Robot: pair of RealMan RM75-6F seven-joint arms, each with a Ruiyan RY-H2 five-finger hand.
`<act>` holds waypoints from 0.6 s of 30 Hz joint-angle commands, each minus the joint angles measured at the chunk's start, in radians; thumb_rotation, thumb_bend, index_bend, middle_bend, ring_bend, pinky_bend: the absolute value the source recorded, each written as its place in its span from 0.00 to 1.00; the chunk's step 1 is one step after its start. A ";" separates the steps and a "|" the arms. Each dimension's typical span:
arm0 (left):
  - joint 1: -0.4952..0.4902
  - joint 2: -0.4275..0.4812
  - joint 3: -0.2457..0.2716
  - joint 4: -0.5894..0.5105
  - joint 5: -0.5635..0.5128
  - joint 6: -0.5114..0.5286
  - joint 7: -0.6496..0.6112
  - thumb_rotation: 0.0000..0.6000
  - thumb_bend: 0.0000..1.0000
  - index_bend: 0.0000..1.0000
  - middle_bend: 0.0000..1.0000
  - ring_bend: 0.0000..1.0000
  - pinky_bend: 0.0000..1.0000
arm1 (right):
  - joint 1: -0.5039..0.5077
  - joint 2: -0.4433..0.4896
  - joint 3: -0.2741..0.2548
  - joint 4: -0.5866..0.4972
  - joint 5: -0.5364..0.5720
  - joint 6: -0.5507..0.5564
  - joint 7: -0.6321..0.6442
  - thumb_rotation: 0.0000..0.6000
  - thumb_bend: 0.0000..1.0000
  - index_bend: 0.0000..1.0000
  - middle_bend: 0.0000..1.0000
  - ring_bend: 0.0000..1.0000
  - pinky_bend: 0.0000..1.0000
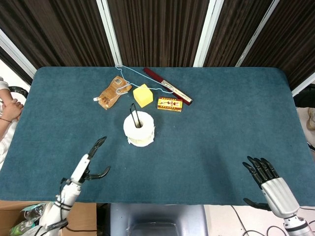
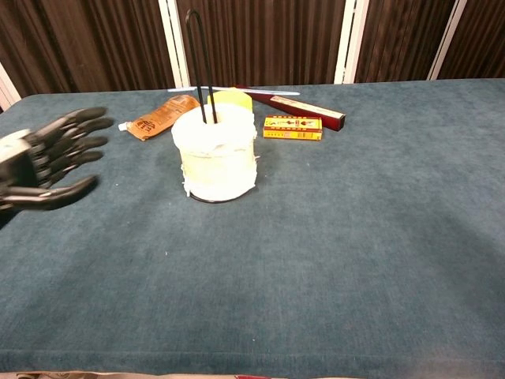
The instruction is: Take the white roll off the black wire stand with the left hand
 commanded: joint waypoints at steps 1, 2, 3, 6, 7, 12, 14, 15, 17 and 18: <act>-0.109 -0.187 -0.139 0.148 -0.136 -0.090 0.252 1.00 0.36 0.00 0.00 0.00 0.00 | 0.003 0.006 -0.001 0.001 0.005 -0.007 0.008 1.00 0.06 0.00 0.00 0.00 0.00; -0.119 -0.204 -0.150 0.167 -0.152 -0.102 0.266 1.00 0.36 0.00 0.00 0.00 0.00 | 0.004 0.008 0.000 0.002 0.007 -0.008 0.011 1.00 0.06 0.00 0.00 0.00 0.00; -0.128 -0.222 -0.162 0.183 -0.168 -0.114 0.277 1.00 0.36 0.00 0.00 0.00 0.00 | 0.005 0.010 0.000 0.001 0.009 -0.009 0.014 1.00 0.06 0.00 0.00 0.00 0.00; -0.161 -0.274 -0.201 0.235 -0.220 -0.149 0.313 1.00 0.36 0.00 0.00 0.00 0.00 | 0.006 0.016 0.003 0.001 0.017 -0.009 0.026 1.00 0.06 0.00 0.00 0.00 0.00; -0.172 -0.289 -0.214 0.248 -0.234 -0.160 0.320 1.00 0.36 0.00 0.00 0.00 0.00 | 0.006 0.017 0.003 0.001 0.018 -0.009 0.030 1.00 0.06 0.00 0.00 0.00 0.00; -0.221 -0.342 -0.276 0.265 -0.312 -0.224 0.328 1.00 0.36 0.00 0.00 0.00 0.00 | 0.009 0.024 0.006 0.003 0.026 -0.010 0.050 1.00 0.06 0.00 0.00 0.00 0.00; -0.236 -0.351 -0.298 0.261 -0.338 -0.244 0.329 1.00 0.36 0.00 0.00 0.00 0.00 | 0.009 0.027 0.008 0.003 0.031 -0.008 0.057 1.00 0.06 0.00 0.00 0.00 0.00; -0.241 -0.353 -0.303 0.257 -0.345 -0.251 0.330 1.00 0.36 0.00 0.00 0.00 0.00 | 0.008 0.028 0.010 0.004 0.033 -0.006 0.061 1.00 0.07 0.00 0.00 0.00 0.00; -0.249 -0.355 -0.311 0.246 -0.357 -0.260 0.332 1.00 0.36 0.00 0.00 0.00 0.00 | 0.007 0.029 0.014 0.005 0.041 -0.002 0.067 1.00 0.06 0.00 0.00 0.00 0.00; -0.252 -0.355 -0.316 0.239 -0.362 -0.263 0.335 1.00 0.36 0.00 0.00 0.00 0.00 | 0.006 0.030 0.015 0.006 0.044 -0.001 0.070 1.00 0.06 0.00 0.00 0.00 0.00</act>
